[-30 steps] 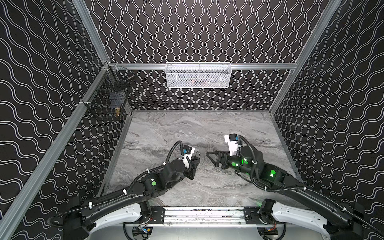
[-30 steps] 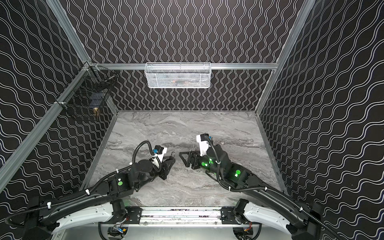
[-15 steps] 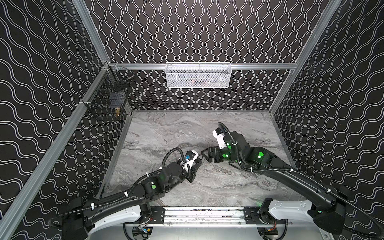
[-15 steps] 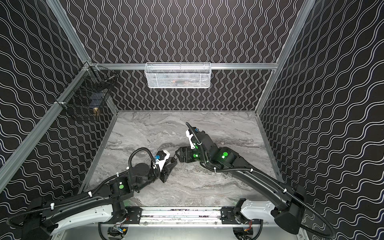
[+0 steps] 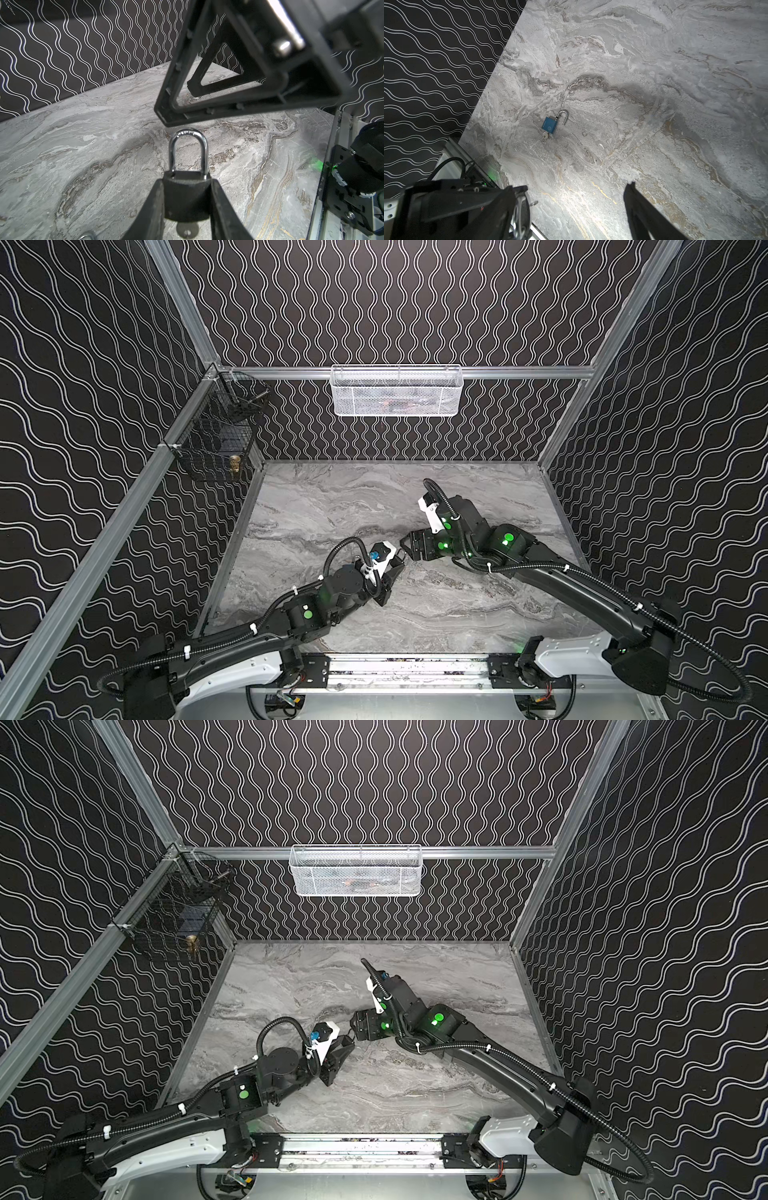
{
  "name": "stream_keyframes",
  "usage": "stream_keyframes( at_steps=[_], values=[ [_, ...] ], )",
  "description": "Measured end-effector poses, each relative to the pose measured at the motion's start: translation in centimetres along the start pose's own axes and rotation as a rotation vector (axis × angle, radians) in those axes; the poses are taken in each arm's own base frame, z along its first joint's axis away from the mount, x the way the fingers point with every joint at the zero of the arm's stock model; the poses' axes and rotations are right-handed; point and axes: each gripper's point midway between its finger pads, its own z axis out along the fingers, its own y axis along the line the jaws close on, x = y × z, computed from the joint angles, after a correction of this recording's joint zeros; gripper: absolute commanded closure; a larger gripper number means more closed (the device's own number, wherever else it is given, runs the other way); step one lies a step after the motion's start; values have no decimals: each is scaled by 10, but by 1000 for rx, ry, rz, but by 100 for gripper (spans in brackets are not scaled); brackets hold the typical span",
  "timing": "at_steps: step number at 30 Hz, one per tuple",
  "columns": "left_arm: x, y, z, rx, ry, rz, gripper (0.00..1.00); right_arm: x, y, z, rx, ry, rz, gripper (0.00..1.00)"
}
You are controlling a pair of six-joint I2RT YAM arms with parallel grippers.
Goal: Unlock with the key
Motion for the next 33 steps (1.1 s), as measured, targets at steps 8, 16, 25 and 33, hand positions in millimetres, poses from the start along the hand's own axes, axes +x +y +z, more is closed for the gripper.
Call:
stream_keyframes(
  at_steps=[8, 16, 25, 33],
  values=[
    [0, 0, 0, -1, -5, -1, 100, 1, -6, 4, 37, 25, -25, 16],
    [2, 1, 2, -6, 2, 1, 100, -3, -1, -2, 21, 22, -36, 16],
    [1, 1, 5, -14, -3, 0, 100, 5, 0, 14, 1, 73, -48, 16],
    [1, 4, 3, -29, -11, -2, 100, 0, -24, 17, 56, 74, -5, 16]
  ],
)
